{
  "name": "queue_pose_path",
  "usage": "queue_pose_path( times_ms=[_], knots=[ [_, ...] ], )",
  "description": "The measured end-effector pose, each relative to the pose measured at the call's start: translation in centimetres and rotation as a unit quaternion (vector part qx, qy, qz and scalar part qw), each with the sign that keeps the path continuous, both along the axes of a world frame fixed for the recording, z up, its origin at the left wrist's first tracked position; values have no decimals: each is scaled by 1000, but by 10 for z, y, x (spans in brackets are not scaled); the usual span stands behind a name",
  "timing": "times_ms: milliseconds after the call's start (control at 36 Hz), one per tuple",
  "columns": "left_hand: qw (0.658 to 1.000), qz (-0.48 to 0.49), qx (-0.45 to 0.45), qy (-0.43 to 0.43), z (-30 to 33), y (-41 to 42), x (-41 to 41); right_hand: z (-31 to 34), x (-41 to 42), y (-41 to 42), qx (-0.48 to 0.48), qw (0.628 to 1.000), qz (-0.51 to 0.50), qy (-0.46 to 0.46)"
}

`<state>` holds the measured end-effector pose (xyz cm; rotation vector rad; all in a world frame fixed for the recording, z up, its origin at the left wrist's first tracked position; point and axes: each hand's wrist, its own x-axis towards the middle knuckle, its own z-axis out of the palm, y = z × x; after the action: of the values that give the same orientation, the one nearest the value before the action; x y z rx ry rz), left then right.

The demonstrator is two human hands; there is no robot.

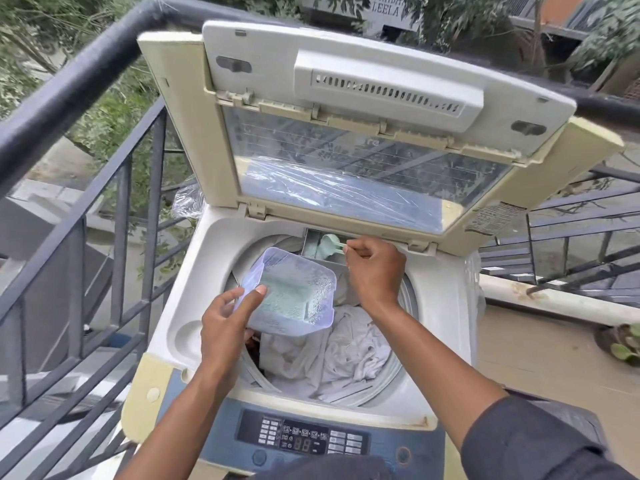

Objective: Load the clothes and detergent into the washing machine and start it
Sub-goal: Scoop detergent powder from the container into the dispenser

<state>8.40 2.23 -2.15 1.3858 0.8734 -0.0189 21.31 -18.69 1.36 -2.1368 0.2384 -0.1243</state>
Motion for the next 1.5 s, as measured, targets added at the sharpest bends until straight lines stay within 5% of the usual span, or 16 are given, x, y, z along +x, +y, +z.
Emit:
queue_pose_path(
  times_ms=[528, 1167, 1500],
  knots=[
    [1000, -8, 4, 0, 0, -3, 1, -2, -10, -36, -41, 998, -13, -40],
    [1000, -19, 20, -6, -6, -1, -2, 2, -18, -45, -146, 973, 95, -153],
    [1000, -7, 8, 0, -10, 1, -1, -2, -10, -39, -121, 979, 117, -114]
  ],
)
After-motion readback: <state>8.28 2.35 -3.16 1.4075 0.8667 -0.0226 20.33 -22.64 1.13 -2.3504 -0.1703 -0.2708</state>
